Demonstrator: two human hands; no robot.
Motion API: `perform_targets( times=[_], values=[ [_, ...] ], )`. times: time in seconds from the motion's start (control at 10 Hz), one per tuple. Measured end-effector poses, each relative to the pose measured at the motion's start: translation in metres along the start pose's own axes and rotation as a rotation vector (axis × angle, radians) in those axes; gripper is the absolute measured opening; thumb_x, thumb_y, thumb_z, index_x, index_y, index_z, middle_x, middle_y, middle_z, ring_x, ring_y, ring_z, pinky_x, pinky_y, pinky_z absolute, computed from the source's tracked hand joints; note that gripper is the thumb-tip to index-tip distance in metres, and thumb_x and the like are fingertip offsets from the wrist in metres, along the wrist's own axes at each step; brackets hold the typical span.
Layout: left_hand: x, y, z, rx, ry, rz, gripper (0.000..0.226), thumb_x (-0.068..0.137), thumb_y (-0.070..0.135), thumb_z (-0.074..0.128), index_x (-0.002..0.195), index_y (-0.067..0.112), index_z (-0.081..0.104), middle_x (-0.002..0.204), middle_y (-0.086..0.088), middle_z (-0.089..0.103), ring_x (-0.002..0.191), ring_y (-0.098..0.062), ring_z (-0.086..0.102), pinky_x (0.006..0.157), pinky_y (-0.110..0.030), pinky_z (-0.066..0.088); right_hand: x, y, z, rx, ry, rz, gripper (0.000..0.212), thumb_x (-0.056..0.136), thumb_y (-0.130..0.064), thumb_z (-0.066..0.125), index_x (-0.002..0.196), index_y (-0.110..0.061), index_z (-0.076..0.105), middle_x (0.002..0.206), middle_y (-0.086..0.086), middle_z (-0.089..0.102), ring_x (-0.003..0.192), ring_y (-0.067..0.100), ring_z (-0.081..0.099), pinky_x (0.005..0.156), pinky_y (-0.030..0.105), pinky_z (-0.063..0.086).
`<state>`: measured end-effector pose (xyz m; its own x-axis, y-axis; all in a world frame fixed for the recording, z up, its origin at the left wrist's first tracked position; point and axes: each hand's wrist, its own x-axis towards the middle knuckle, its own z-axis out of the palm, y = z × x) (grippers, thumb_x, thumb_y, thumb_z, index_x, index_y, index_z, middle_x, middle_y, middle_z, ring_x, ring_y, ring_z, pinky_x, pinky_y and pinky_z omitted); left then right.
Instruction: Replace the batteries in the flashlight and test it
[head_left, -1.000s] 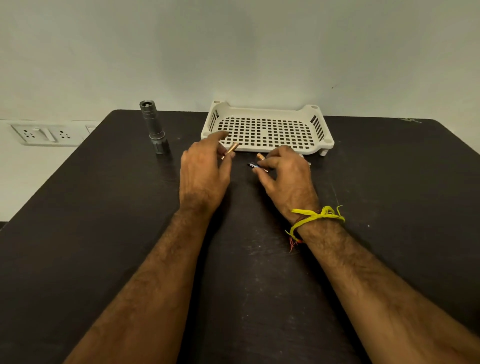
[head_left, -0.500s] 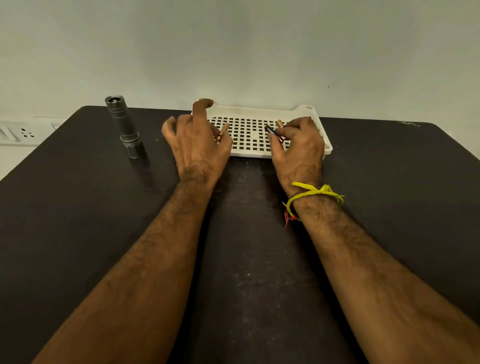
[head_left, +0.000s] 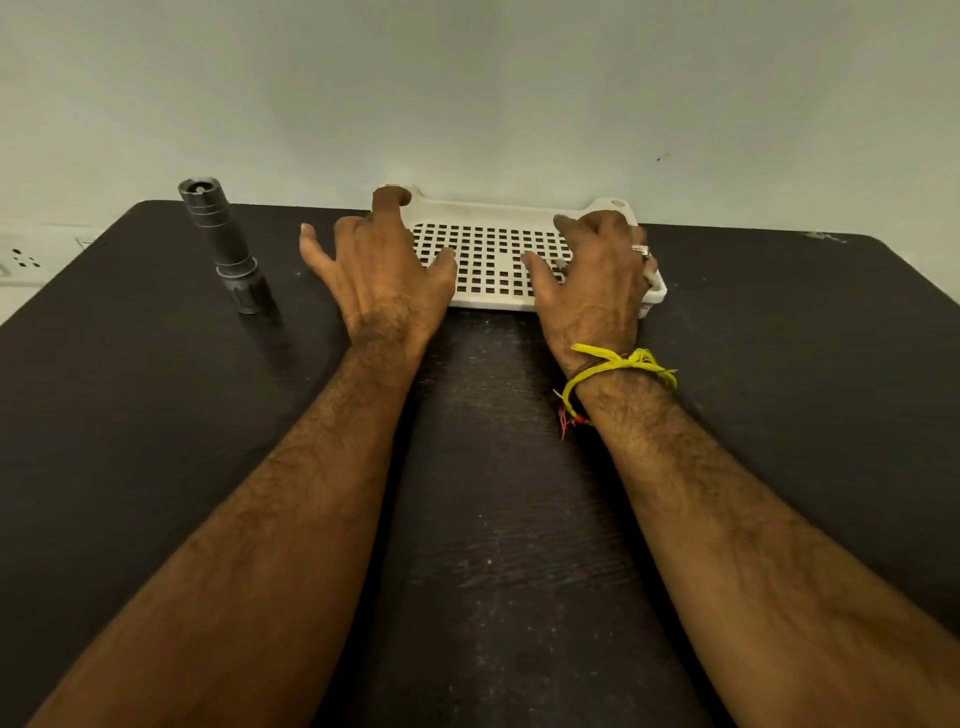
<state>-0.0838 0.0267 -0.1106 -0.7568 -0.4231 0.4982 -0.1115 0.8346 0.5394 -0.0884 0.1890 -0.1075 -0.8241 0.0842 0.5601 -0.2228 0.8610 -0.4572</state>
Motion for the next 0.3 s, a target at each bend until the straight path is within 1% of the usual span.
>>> perform_targets(
  times=[0.1, 0.2, 0.3],
  values=[
    [-0.0030, -0.0005, -0.0053, -0.132, 0.122, -0.015, 0.051, 0.085, 0.041, 0.065, 0.132, 0.024, 0.053, 0.113, 0.006, 0.066, 0.123, -0.018, 0.052, 0.121, -0.051, 0.009, -0.0031, -0.0023, -0.0071, 0.099, 0.200, 0.008, 0.038, 0.094, -0.027, 0.061, 0.129, -0.015, 0.065, 0.126, 0.010, 0.061, 0.122, 0.029, 0.053, 0.100, 0.048, 0.043],
    [-0.0052, -0.0029, -0.0123, -0.259, 0.283, -0.042, 0.042, 0.090, 0.032, 0.060, 0.130, 0.022, 0.056, 0.117, 0.007, 0.065, 0.121, -0.014, 0.054, 0.119, -0.051, 0.021, -0.0048, -0.0016, -0.0123, 0.247, 0.393, 0.061, 0.033, 0.092, -0.013, 0.056, 0.123, -0.012, 0.068, 0.119, 0.010, 0.064, 0.115, 0.027, 0.057, 0.096, 0.045, 0.045],
    [-0.0050, -0.0028, -0.0128, -0.314, 0.359, -0.001, 0.037, 0.093, 0.024, 0.055, 0.130, 0.019, 0.057, 0.121, 0.008, 0.063, 0.119, -0.011, 0.053, 0.116, -0.047, 0.026, -0.0022, 0.0005, -0.0141, 0.318, 0.491, 0.180, 0.034, 0.091, -0.008, 0.055, 0.122, -0.012, 0.068, 0.121, 0.007, 0.065, 0.116, 0.025, 0.058, 0.096, 0.045, 0.045]
  ],
)
